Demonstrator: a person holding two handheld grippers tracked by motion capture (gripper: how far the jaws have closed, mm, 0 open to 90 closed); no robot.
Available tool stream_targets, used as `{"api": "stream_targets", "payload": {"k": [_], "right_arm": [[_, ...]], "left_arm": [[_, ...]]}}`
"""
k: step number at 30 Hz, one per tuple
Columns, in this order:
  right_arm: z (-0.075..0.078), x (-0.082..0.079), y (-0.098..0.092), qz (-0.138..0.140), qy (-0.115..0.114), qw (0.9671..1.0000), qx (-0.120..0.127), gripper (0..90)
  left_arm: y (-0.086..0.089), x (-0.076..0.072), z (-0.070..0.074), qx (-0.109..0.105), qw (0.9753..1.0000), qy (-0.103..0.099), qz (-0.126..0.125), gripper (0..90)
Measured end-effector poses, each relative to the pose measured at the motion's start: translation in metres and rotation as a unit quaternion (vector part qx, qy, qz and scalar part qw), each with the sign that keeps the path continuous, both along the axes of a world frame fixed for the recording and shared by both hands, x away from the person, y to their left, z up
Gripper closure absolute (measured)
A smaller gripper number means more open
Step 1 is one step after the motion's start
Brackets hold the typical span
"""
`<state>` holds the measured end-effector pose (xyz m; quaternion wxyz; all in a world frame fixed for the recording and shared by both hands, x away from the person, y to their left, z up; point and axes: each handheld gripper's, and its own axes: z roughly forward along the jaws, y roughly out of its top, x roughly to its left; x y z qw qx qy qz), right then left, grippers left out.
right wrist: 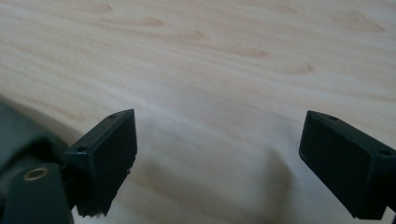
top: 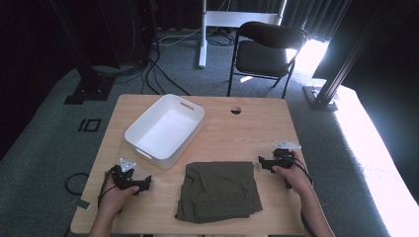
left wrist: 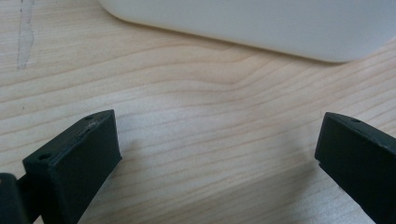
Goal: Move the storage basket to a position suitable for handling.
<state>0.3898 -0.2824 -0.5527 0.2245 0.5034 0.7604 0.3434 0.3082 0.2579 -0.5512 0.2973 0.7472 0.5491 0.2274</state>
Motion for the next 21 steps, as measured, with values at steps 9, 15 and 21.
{"api": "stream_targets", "payload": {"k": [9,15,21], "right_arm": [[0.007,0.017,0.021,0.018,-0.014,0.9997,0.004,11.2],[0.016,0.03,0.037,0.033,-0.024,0.9992,0.001,11.2],[0.026,0.042,0.053,0.048,-0.033,0.9983,-0.002,11.2]], "left_arm": [[0.002,0.002,0.007,-0.001,0.9999,-0.013,0.006,7.2],[0.003,0.004,0.011,0.004,0.9998,-0.018,0.009,7.2],[0.002,0.006,0.015,0.007,0.9997,-0.022,0.005,7.2]]}}
